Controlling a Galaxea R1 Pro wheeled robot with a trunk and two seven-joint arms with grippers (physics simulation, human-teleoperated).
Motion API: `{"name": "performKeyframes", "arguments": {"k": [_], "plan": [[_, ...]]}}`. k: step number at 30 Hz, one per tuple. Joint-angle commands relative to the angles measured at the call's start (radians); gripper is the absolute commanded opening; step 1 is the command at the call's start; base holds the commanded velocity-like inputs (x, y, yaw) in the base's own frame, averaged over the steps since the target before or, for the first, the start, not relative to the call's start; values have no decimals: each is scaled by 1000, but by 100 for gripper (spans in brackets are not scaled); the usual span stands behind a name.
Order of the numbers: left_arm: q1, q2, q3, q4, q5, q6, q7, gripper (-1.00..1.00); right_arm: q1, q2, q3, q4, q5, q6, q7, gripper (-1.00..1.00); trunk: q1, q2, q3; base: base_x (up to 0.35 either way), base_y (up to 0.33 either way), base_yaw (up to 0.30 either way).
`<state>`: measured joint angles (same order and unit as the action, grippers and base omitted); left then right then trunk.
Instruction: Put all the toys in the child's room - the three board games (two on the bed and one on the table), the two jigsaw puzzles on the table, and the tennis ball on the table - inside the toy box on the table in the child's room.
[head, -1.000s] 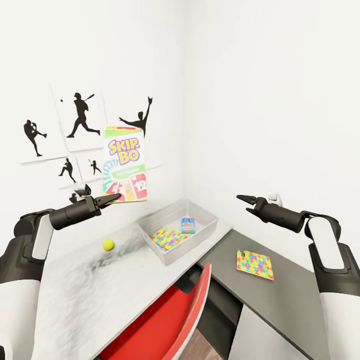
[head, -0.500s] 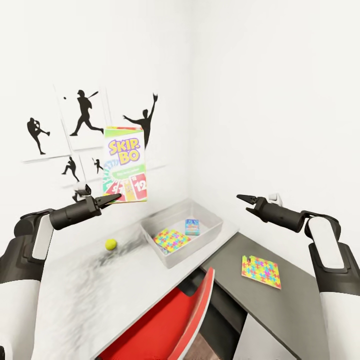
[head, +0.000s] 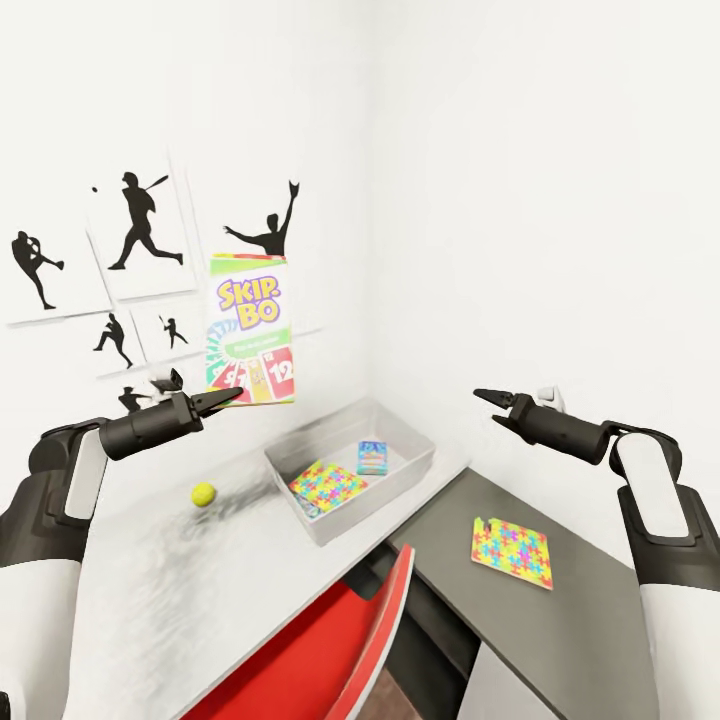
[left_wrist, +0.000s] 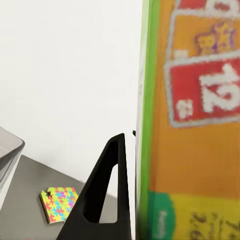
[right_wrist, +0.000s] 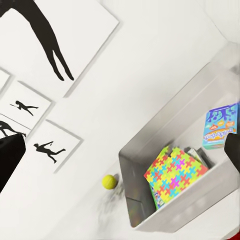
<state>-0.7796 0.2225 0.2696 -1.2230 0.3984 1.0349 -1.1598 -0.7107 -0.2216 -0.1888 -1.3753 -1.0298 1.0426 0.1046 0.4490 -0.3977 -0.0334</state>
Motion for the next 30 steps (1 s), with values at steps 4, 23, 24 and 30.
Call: {"name": "performKeyframes", "arguments": {"k": [4,23,24,30], "plan": [[-1,-3,1,0,1,5,-3,-100,-1,0,-1,-1,10,5,10,100,1,-2,-2,139,-52,0],[-5,-16,2,0,2,5,-2,-100,-1,-1,-1,0,10,5,11,100,1,-2,-26,59,-3,0],[-6,-16,1,0,3,5,0,-100,-1,0,-1,0,10,5,11,100,1,-2,-28,0,0,0],[-57,-14,2,50,5,7,87,-100,-1,0,-1,-1,10,5,12,100,1,-2,-37,0,0,0]]}}
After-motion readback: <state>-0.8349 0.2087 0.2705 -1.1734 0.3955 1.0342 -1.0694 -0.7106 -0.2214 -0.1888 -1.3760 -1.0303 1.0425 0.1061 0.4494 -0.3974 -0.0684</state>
